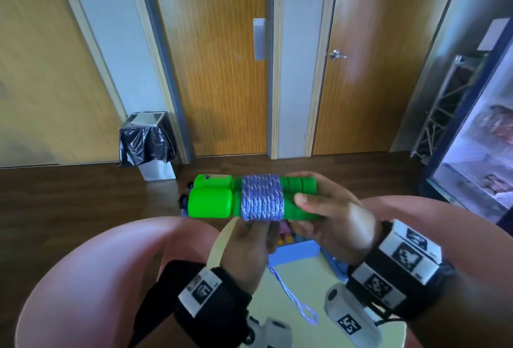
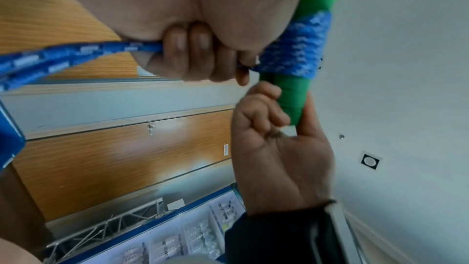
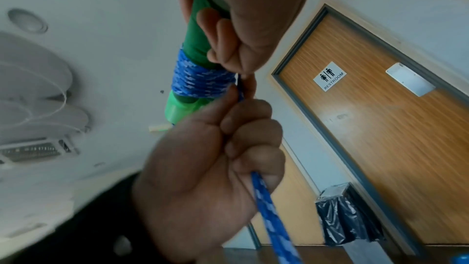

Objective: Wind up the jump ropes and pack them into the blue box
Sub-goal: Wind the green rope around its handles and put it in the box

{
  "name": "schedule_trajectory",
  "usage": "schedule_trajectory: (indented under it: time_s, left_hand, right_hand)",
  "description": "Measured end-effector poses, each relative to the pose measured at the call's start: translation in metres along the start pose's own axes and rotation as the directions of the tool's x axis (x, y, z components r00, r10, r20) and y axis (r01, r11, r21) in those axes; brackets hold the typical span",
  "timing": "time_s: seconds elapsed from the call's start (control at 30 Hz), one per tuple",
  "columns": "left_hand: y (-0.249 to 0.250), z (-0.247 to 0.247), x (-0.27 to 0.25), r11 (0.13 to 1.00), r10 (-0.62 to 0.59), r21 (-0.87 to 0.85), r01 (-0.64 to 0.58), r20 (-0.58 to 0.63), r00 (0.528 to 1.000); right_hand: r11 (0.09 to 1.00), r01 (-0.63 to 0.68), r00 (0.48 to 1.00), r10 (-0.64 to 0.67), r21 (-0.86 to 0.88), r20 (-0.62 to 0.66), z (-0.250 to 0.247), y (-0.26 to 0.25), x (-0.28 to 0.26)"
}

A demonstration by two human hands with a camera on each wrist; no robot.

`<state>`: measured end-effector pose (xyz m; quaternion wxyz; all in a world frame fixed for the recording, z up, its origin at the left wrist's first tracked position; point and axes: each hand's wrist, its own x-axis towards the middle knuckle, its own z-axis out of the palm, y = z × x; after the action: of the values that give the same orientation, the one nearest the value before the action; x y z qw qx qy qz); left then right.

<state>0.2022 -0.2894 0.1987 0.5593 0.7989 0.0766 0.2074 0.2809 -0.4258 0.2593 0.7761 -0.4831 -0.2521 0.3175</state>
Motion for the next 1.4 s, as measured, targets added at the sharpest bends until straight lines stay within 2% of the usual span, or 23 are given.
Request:
schedule_trajectory:
  time_s: [0.03,0.07,0.1,0.13,0.17,0.2,0.27,0.33,0.37,0.47,0.53,0.6,0.7,0.8,0.87,0.97,1.1,1.2,1.27,1.33,1.4]
  left_hand:
    - [-0.004,0.002,0.001,0.998,0.019,-0.057,-0.021,-0.051,0.999]
    - [0.004,0.003,0.000,0.954,-0.075,-0.291,0.071,-0.004,0.997]
    - [0.013,0.003,-0.002,0.895,-0.102,-0.438,0.084,-0.018,0.995]
    - [0.006,0.001,-0.001,0.893,-0.057,-0.448,0.040,-0.026,0.998]
    - [0.004,0.003,0.000,0.912,-0.091,-0.406,0.059,-0.058,0.994]
    - [0.009,0.003,-0.001,0.947,-0.074,-0.319,0.050,-0.066,0.995]
    - [0.008,0.001,-0.008,0.948,-0.102,-0.289,0.132,0.116,0.988]
    - [0.005,-0.004,-0.012,0.961,-0.093,-0.237,0.142,0.206,0.974]
    - [0.004,-0.007,-0.011,0.972,-0.093,-0.189,0.138,0.228,0.969]
    - [0.007,-0.023,-0.003,0.993,-0.042,0.118,0.006,0.300,0.953]
    - [0.014,-0.034,0.000,0.959,0.004,0.260,-0.110,0.375,0.927]
    - [0.017,-0.045,0.007,0.884,-0.001,0.418,-0.210,0.452,0.892]
    - [0.015,-0.054,0.015,0.721,-0.031,0.601,-0.345,0.525,0.850]
    - [0.015,-0.057,0.022,0.588,0.088,0.641,-0.493,0.555,0.827]
    - [0.014,-0.059,0.025,0.535,0.166,0.639,-0.552,0.562,0.810]
    - [0.016,-0.063,0.032,0.597,0.255,0.554,-0.580,0.554,0.792]
    - [0.018,-0.064,0.041,0.696,0.263,0.465,-0.547,0.543,0.797]
    - [0.018,-0.066,0.045,0.736,0.261,0.430,-0.522,0.532,0.806]
    - [0.021,-0.066,0.044,0.722,0.291,0.443,-0.531,0.501,0.815]
    - [0.027,-0.065,0.039,0.719,0.316,0.465,-0.517,0.444,0.839]
    - [0.034,-0.061,0.029,0.724,0.306,0.477,-0.499,0.426,0.851]
  right_hand:
    - [0.999,0.030,0.998,-0.032,-0.032,-0.055,0.002,0.005,0.001]
    - [0.994,0.060,0.993,-0.069,-0.088,-0.098,0.005,0.009,0.002]
    - [0.982,0.096,0.985,-0.117,-0.160,-0.130,0.007,0.012,0.002]
    - [0.961,0.134,0.973,-0.173,-0.240,-0.151,0.008,0.014,0.003]
    - [0.931,0.166,0.958,-0.231,-0.326,-0.172,0.007,0.016,0.004]
    - [0.886,0.184,0.936,-0.290,-0.425,-0.198,0.007,0.016,0.005]
    - [0.738,0.145,0.890,-0.387,-0.659,-0.239,0.003,0.016,0.007]
    - [0.559,0.032,0.871,-0.422,-0.828,-0.252,0.000,0.015,0.007]
    - [0.481,-0.017,0.877,-0.414,-0.877,-0.244,-0.001,0.015,0.006]
    - [0.289,-0.059,0.931,-0.329,-0.956,-0.157,-0.002,0.014,0.002]
    - [0.222,-0.047,0.964,-0.246,-0.974,-0.102,-0.002,0.014,0.001]
    - [0.168,-0.055,0.984,-0.156,-0.984,-0.081,-0.002,0.013,0.002]
    - [0.098,-0.088,0.996,-0.011,-0.991,-0.089,-0.001,0.011,0.006]
    - [0.057,-0.128,0.988,0.099,-0.990,-0.122,-0.003,0.007,0.009]
    - [0.038,-0.127,0.981,0.151,-0.991,-0.120,-0.005,0.002,0.011]
    - [0.061,-0.151,0.969,0.208,-0.987,-0.135,-0.005,-0.007,0.012]
    - [0.202,-0.210,0.941,0.307,-0.957,-0.141,-0.003,-0.020,0.010]
    - [0.329,-0.290,0.913,0.377,-0.899,-0.156,-0.006,-0.025,0.006]
    - [0.352,-0.320,0.910,0.371,-0.879,-0.183,-0.009,-0.024,0.006]
    - [0.270,-0.310,0.927,0.297,-0.912,-0.227,-0.013,-0.021,0.007]
    - [0.185,-0.307,0.949,0.138,-0.934,-0.284,-0.019,-0.019,0.009]
